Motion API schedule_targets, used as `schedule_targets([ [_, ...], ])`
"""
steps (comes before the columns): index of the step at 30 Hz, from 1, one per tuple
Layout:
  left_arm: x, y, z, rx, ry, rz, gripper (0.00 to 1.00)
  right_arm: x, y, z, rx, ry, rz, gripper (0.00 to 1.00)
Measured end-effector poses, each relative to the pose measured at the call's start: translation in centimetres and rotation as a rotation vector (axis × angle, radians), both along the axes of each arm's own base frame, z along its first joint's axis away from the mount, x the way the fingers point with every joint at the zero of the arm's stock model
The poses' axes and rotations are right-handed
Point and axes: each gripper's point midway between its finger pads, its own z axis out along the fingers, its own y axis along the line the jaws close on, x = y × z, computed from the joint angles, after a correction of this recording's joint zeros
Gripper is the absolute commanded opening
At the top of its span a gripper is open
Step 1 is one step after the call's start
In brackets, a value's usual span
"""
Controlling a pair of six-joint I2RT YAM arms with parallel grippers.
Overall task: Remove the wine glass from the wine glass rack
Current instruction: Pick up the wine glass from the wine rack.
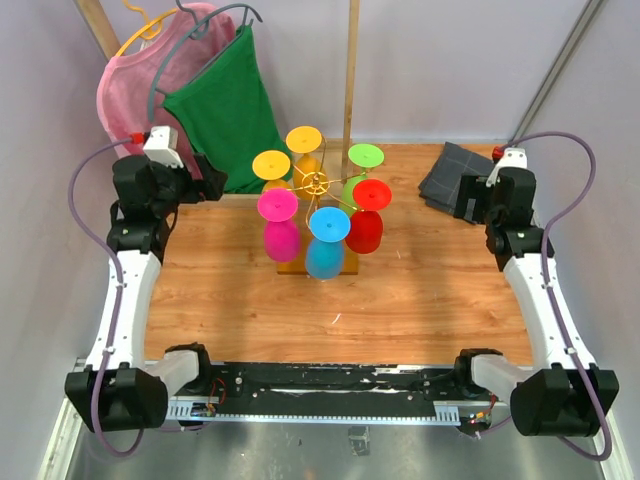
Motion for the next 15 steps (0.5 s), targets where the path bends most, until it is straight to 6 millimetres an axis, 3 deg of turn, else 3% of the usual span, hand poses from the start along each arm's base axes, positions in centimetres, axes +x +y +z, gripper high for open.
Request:
schedule_targets([
  [7, -0.8, -1.3, 3.1, -0.179, 0.093, -0.090, 0.99, -1.7, -0.2, 0.2, 0.088, 0.072, 0.010, 0.98],
  [15, -0.6, -4.1, 3.9, -0.448, 0.255, -0.235, 0.89, -1.6, 1.0, 2.3, 0.171, 0.085, 0.059, 0.98],
])
